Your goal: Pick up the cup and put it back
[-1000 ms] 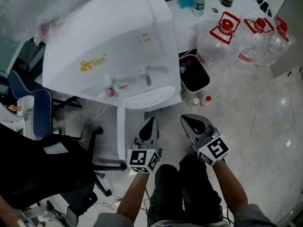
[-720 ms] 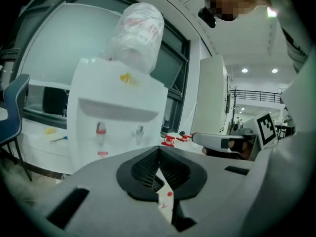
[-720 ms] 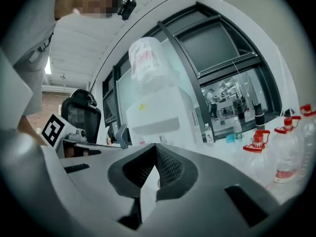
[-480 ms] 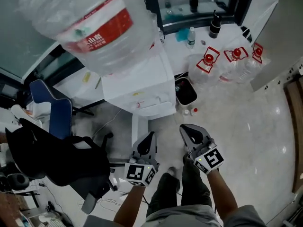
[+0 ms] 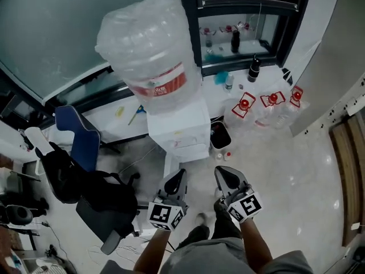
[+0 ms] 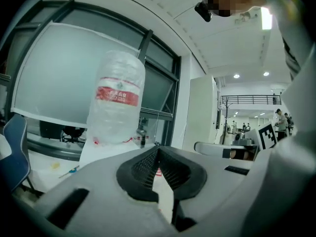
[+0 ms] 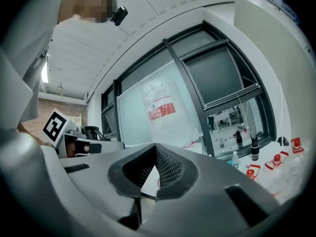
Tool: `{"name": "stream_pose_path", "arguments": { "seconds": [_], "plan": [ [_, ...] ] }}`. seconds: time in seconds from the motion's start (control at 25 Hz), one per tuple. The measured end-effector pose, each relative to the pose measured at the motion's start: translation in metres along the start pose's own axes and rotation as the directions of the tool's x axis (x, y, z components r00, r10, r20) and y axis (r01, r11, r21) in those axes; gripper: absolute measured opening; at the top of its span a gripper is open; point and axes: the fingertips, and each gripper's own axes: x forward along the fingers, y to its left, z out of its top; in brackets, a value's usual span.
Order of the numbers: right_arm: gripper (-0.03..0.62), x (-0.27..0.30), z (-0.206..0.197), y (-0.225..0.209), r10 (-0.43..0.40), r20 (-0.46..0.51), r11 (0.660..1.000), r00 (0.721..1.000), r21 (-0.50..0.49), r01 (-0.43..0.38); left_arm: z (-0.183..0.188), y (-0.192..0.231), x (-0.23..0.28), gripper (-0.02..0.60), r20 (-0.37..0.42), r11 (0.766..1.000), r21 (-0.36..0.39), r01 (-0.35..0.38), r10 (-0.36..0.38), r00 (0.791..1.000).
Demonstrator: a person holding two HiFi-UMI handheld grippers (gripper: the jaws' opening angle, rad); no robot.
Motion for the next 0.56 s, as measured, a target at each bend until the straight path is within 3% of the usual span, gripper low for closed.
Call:
{"name": "stream_pose_path", "arguments": {
  "seconds": [0.2,0.44,0.56],
  "plan": [
    [0.011,-0.004,0.035,0.027,-0.007,-0.009,0.999,1.000,0.039,0.008,0.041,-0.007,-0.020,0.009,-0.021,1.000,0.001,0.003,-0.003,1.000],
    [0.011,0.019,0.054,0.057,-0.057,0.007,0.998,0.998,-0.036,0.057,0.060,0.014,-0.035,0.009,0.036,0.997,-0.011,0.079,-0.078,0.996],
    [0.011,0.032,0.075,0.088,-0.057,0.021,0.998,0.998,0.005,0.056,0.086,0.025,-0.061,0.009,-0.004,0.997,0.008,0.077,-0.077,0.997]
  ]
}}
